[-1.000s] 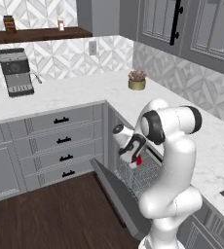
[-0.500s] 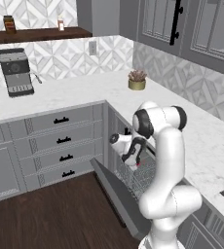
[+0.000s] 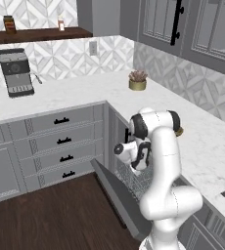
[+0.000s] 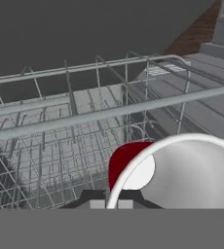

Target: Pick up the cup and bowl from the counter, place them in the dishwasher, and close the dishwasher door.

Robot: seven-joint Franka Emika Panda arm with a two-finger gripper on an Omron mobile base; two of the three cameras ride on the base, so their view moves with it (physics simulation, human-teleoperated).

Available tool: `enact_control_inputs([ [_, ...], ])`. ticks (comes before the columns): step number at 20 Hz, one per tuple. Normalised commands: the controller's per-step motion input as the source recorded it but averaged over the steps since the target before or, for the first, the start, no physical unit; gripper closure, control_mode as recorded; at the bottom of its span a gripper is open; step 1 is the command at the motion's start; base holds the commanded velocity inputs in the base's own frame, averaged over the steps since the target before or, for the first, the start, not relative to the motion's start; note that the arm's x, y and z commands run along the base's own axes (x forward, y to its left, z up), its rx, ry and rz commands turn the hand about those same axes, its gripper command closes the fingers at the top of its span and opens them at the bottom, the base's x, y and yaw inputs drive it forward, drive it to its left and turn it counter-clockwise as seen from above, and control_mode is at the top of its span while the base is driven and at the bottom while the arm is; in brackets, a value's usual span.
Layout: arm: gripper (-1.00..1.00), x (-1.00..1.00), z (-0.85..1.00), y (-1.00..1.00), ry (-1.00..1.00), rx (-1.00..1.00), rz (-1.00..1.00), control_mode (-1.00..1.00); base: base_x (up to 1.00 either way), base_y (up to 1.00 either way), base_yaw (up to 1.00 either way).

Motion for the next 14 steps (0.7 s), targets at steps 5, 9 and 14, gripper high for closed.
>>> enact_control_inputs([
  [5, 1.00, 0.26, -0.44, -0.28, 0.00, 0.00, 0.00, -1.00, 0.00, 0.00, 0.00],
  [9, 1.00, 0.37, -0.41, -0.05, 0.00, 0.02, 0.00, -1.00, 0.00, 0.00, 0.00],
  [14, 1.00, 0.38, -0.47, 0.00, 0.00, 0.09, 0.05, -1.00, 0.00, 0.00, 0.00],
])
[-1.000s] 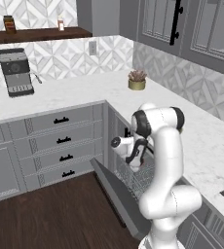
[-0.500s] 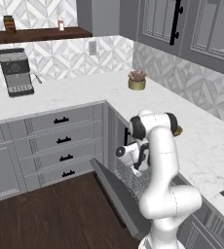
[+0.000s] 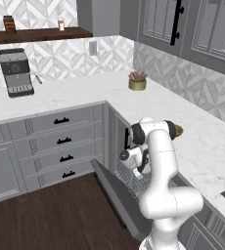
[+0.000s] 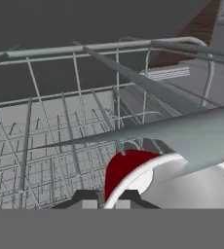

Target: Pick up the cup and bowl from the counter, place them in the dishwasher, and close the dishwasher door.

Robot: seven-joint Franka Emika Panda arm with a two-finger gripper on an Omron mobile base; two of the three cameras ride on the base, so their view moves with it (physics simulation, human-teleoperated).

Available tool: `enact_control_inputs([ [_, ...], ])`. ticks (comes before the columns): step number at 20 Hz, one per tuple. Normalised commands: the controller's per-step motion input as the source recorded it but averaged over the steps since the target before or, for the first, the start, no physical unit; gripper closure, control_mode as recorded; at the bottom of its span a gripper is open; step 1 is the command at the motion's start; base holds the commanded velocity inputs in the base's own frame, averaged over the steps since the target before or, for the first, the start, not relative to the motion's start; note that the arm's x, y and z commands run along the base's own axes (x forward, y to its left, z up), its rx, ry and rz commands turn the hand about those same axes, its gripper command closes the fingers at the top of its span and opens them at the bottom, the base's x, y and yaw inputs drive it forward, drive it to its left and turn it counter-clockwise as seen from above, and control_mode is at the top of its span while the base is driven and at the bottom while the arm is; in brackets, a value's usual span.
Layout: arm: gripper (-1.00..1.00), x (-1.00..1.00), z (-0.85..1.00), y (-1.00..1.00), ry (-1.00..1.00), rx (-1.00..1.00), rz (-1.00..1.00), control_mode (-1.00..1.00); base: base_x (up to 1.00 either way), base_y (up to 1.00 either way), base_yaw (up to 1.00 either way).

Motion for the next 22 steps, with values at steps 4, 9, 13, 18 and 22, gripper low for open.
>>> enact_control_inputs([
  [4, 1.00, 0.25, -0.48, 0.31, 0.05, 0.05, 0.07, -1.00, 0.00, 0.00, 0.00],
  [9, 1.00, 0.21, -0.59, 0.57, 0.03, 0.07, 0.08, -1.00, 0.00, 0.00, 0.00],
  [13, -1.00, -0.03, -0.80, 0.67, 0.00, 0.04, 0.12, -1.00, 0.00, 0.00, 0.00],
  [18, -1.00, -0.17, -0.37, 0.98, 0.00, 0.00, 0.08, -1.00, 0.00, 0.00, 0.00],
  [22, -1.00, -0.56, 0.20, 0.79, -0.12, -0.12, 0.05, -1.00, 0.00, 0.00, 0.00],
])
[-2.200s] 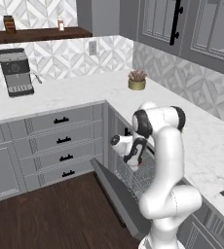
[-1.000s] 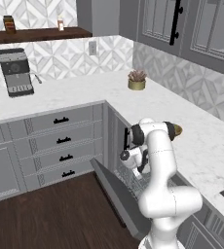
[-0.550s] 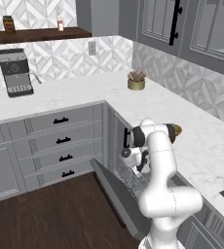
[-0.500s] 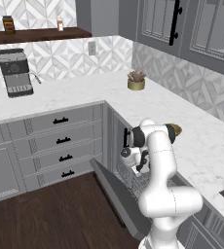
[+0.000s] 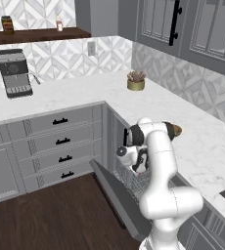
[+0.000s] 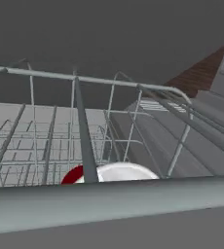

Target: Pick up the cup and bowl from the counter, place them in the dishwasher, and close the dishwasher door.

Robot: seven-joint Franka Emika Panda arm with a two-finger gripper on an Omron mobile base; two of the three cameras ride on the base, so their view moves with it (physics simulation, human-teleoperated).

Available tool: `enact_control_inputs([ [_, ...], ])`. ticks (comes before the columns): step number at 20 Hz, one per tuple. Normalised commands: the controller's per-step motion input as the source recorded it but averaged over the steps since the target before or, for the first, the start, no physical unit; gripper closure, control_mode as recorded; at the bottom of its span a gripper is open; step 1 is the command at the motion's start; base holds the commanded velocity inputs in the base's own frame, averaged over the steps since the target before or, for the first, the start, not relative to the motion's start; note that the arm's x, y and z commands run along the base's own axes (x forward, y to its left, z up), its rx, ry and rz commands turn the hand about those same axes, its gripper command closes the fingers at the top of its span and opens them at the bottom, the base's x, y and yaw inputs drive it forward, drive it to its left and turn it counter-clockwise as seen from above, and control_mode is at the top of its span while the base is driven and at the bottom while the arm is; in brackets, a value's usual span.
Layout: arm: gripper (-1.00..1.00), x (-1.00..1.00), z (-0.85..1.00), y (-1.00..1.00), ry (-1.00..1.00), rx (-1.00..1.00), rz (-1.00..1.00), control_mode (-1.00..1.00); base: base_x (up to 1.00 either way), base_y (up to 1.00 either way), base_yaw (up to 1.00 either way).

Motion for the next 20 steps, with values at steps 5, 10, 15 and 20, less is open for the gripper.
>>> enact_control_inputs([
  [5, -1.00, -0.53, 0.63, 0.52, -0.15, -0.11, 0.05, -1.00, 0.00, 0.00, 0.00],
  [10, -1.00, -0.59, 0.84, 0.32, -0.18, -0.03, 0.01, -1.00, 0.00, 0.00, 0.00],
  [15, -1.00, -0.38, 1.00, 0.43, -0.14, 0.04, -0.08, -1.00, 0.00, 0.00, 0.00],
  [20, -1.00, -0.14, 1.00, 0.41, 0.00, 0.08, -0.20, -1.00, 0.00, 0.00, 0.00],
])
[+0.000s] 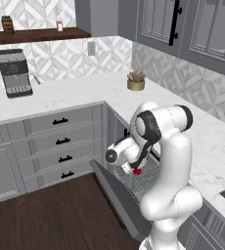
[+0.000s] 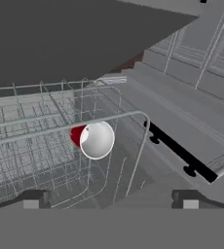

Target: Pick up the cup and bowl from the counter, place them in the dishwasher, and close the dishwasher door.

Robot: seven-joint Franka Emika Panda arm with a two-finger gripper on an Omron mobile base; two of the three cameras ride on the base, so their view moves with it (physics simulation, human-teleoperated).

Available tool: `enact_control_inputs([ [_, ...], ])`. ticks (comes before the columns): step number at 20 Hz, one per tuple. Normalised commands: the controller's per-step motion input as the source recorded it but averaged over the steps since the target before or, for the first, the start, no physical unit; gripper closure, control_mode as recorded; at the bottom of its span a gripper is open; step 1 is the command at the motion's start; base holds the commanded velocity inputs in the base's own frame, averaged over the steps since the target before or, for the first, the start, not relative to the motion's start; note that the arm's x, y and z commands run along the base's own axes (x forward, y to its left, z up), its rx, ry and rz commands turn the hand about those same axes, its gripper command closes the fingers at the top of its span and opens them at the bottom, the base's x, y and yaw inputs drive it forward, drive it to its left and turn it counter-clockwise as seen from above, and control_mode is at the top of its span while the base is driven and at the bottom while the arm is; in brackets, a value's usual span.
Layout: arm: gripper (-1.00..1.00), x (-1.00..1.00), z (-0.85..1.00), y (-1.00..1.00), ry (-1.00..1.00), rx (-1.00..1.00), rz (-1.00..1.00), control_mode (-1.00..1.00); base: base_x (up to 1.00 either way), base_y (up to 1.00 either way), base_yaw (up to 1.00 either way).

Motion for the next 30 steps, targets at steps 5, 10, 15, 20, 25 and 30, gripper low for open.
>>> enact_control_inputs([
  [5, -1.00, -0.06, 1.00, 0.16, 0.02, 0.14, -0.27, -1.00, 0.00, 0.00, 0.00],
  [10, -1.00, -0.02, 0.83, 0.00, -0.04, 0.07, -0.48, -1.00, 0.00, 0.00, 0.00],
  [15, -1.00, -0.22, 0.56, 0.00, -0.09, 0.11, -0.62, -1.00, 0.00, 0.00, 0.00],
  [20, -1.00, -0.48, 0.37, -0.12, -0.07, 0.23, -0.60, -1.00, 0.00, 0.00, 0.00],
  [25, -1.00, -0.47, 0.20, -0.45, -0.18, 0.33, -0.40, -1.00, 0.00, 0.00, 0.00],
  [30, -1.00, -0.22, 0.48, -0.39, -0.31, 0.27, -0.25, -1.00, 0.00, 0.00, 0.00],
])
